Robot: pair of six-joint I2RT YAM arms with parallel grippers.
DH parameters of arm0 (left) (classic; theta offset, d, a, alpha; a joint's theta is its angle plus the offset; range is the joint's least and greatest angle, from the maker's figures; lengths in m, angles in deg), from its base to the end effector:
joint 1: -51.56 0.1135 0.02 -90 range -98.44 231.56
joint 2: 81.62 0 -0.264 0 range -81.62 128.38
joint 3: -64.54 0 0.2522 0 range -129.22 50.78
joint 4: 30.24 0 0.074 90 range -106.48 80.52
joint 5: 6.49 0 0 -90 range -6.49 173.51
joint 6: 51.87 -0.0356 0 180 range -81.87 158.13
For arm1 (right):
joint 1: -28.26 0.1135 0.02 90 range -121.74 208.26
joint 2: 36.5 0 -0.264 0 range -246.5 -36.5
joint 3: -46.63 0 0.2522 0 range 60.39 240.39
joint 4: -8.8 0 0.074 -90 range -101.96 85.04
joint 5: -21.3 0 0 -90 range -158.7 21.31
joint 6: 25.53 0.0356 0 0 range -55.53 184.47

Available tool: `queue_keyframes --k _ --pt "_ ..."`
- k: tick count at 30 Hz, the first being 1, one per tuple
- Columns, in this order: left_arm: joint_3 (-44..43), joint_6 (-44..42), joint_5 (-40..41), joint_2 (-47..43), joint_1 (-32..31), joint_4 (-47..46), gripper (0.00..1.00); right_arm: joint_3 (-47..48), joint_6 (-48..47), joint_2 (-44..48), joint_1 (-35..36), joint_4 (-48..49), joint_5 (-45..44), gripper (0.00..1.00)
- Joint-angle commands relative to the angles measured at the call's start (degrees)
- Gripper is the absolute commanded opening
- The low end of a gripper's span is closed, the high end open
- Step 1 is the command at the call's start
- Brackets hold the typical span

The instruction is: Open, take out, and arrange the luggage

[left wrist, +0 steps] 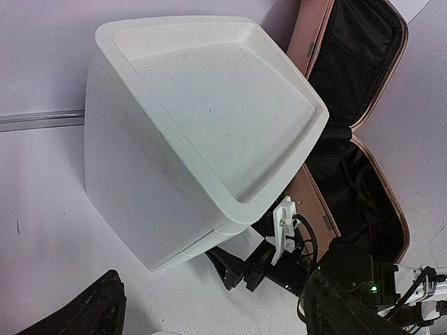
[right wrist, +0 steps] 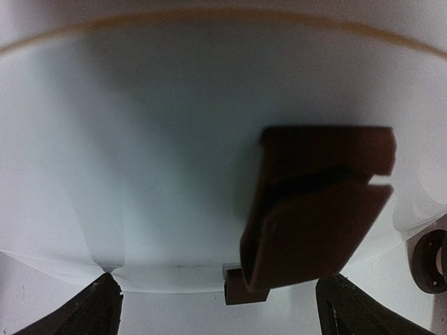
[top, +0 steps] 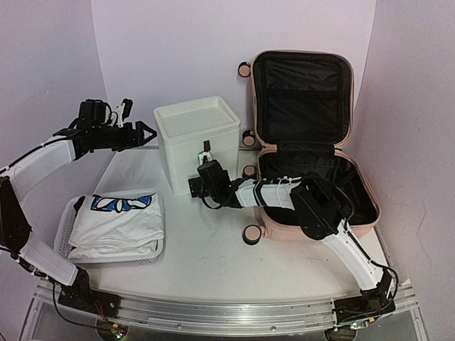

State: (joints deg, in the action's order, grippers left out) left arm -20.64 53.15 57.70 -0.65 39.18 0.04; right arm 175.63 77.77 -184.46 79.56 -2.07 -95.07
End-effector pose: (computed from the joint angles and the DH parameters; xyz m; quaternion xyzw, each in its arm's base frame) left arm 0.3145 -0.0849 0.3461 0.0992 0.8294 -0.3063 0.4565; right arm 0.3713 0.4382 0.1189 -0.1662 0.8338 0.0940 0.5180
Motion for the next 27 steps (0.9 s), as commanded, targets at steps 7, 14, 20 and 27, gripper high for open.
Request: queue_keyframes --k 7,14,20,27 --pt "0.3 -0.1 0.1 -0.7 0.2 -1.2 0.89 -1.2 -1.6 4.6 -0.3 4.4 2.1 0.98" --pt "-0.1 -1.6 0.8 -0.6 0.2 -1.3 0.89 -12.9 -1.6 21.0 -0.4 -10.2 8.5 0.98" --pt "-0.3 -5.2 4.5 -1.0 0.1 -1.2 0.87 -18.8 -1.5 34.1 -0.4 -29.9 10.6 0.98" --pt "-8.6 0.7 19.6 6.0 -1.8 8.1 0.86 -30.8 -1.9 49.8 -0.6 -46.5 -0.4 0.98"
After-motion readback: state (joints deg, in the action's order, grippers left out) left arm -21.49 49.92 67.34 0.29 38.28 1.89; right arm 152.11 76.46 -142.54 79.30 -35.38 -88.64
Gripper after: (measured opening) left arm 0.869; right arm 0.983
